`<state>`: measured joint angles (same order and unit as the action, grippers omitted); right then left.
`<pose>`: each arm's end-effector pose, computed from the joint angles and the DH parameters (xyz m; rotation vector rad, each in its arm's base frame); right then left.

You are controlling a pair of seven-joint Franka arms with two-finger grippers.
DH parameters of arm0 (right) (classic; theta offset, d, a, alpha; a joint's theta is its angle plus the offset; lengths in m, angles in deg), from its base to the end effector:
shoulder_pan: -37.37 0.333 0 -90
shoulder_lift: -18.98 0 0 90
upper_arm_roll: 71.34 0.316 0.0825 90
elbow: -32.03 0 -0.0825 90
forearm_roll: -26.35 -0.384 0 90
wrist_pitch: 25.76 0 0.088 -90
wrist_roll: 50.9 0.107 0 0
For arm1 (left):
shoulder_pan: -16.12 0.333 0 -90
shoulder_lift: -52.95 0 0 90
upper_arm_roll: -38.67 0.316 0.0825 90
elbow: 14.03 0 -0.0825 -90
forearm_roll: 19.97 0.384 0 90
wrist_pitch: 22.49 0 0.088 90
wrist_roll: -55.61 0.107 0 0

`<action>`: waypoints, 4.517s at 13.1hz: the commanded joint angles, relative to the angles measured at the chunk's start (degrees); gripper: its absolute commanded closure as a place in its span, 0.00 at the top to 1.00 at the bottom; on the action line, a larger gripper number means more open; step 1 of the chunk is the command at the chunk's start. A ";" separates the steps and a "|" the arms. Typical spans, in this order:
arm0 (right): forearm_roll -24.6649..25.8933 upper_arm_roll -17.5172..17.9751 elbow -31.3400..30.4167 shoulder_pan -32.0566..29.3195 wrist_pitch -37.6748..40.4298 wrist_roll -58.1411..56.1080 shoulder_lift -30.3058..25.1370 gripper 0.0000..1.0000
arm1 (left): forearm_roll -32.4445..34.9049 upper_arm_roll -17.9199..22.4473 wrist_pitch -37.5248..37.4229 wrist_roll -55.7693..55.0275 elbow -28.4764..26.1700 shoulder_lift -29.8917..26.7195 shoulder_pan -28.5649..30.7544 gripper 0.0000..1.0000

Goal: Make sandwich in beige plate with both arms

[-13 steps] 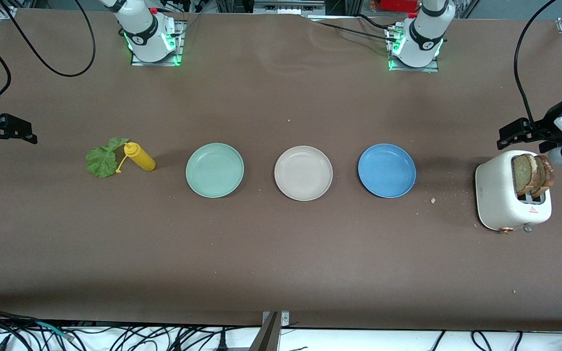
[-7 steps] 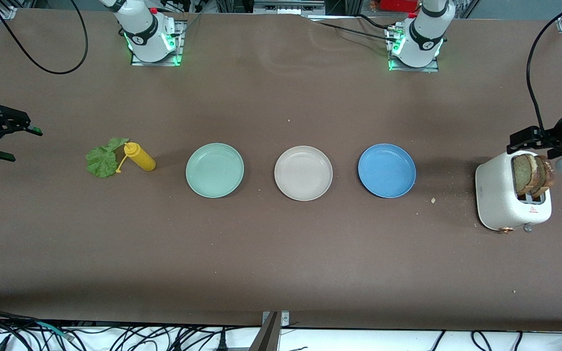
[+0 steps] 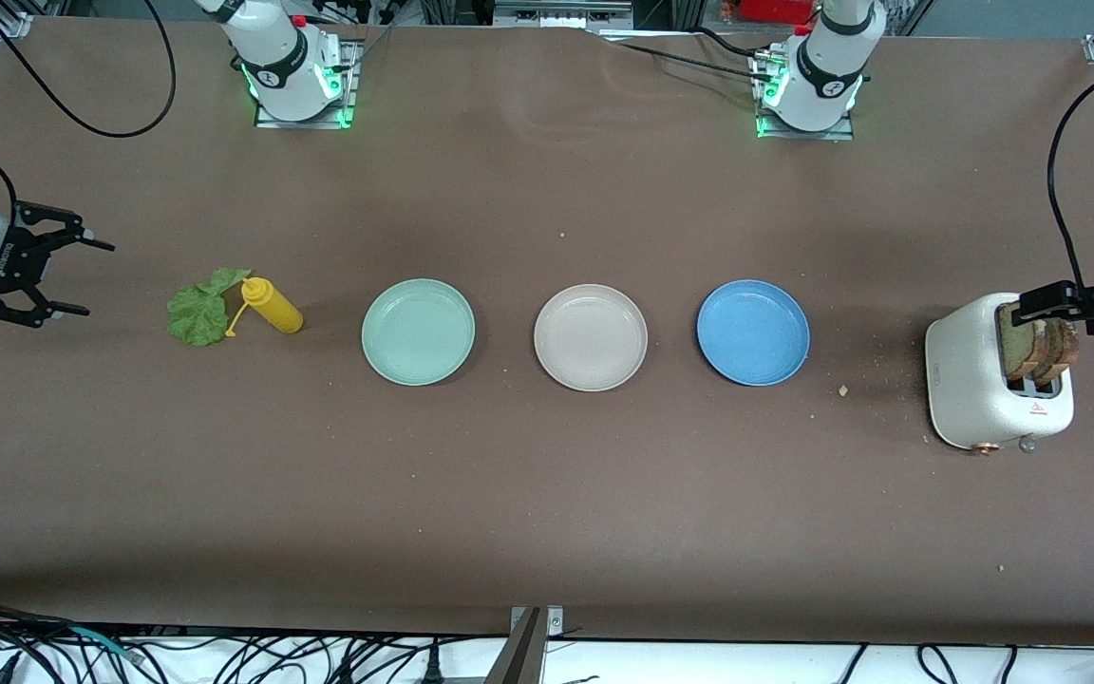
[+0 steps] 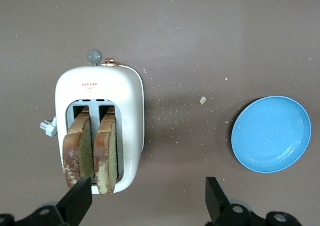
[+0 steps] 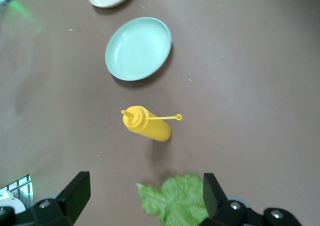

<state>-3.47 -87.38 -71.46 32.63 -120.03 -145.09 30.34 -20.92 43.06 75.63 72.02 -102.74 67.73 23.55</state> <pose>0.5587 -0.1502 0.4225 -2.1856 -1.4072 -0.2645 0.6184 0.1230 0.4938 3.1165 -0.1226 -0.1420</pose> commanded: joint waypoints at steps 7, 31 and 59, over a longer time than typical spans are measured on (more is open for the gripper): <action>-15.87 0.22 -10.68 -5.88 -1.01 -29.10 5.14 0.99 | -0.29 -0.44 7.95 4.60 -5.33 1.21 3.56 1.00; -41.64 0.92 -18.14 -3.08 -2.85 -54.43 21.77 0.99 | -0.64 -0.53 20.27 5.04 -16.42 0.77 6.80 0.23; -40.42 3.91 -11.30 4.04 -17.96 -47.09 14.22 0.21 | -4.75 -2.98 -0.82 6.19 4.68 0.51 1.02 0.00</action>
<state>-46.98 -83.15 -83.44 35.15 -136.08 -197.88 46.99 -23.13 40.54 76.88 78.20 -99.75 67.97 25.63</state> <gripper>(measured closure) 0.789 0.912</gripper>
